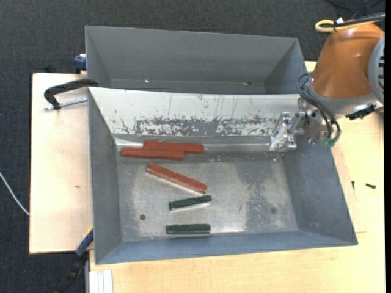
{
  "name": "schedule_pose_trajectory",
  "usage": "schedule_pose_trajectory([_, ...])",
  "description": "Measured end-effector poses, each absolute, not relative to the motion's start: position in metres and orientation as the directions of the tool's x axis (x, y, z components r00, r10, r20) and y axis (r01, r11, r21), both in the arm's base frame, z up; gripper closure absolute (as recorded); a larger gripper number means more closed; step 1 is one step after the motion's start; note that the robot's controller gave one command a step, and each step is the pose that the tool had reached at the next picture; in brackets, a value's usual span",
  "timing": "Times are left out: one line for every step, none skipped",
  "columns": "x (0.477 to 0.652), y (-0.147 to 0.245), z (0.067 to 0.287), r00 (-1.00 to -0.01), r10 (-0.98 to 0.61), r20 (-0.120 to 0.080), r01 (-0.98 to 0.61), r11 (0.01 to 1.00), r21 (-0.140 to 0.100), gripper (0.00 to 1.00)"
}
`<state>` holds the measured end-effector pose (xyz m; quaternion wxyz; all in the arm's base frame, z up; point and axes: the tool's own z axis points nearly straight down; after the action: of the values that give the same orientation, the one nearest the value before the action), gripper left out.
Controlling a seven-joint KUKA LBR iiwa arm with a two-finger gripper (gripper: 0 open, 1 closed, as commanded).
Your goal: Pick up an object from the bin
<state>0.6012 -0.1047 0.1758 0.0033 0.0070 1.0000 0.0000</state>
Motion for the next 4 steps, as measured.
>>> schedule_pose_trajectory([0.6,-0.104,0.14,-0.999,0.037,0.002,0.037,0.999,0.002,1.0])
schedule_pose_trajectory([0.599,-0.102,0.162,-1.0,0.014,-0.005,0.014,1.0,0.0,1.0])
schedule_pose_trajectory([0.599,-0.099,0.136,-0.999,0.049,0.001,0.049,0.999,0.002,0.0])
schedule_pose_trajectory([0.6,-0.099,0.137,-0.999,0.048,-0.002,0.048,0.999,0.001,0.0])
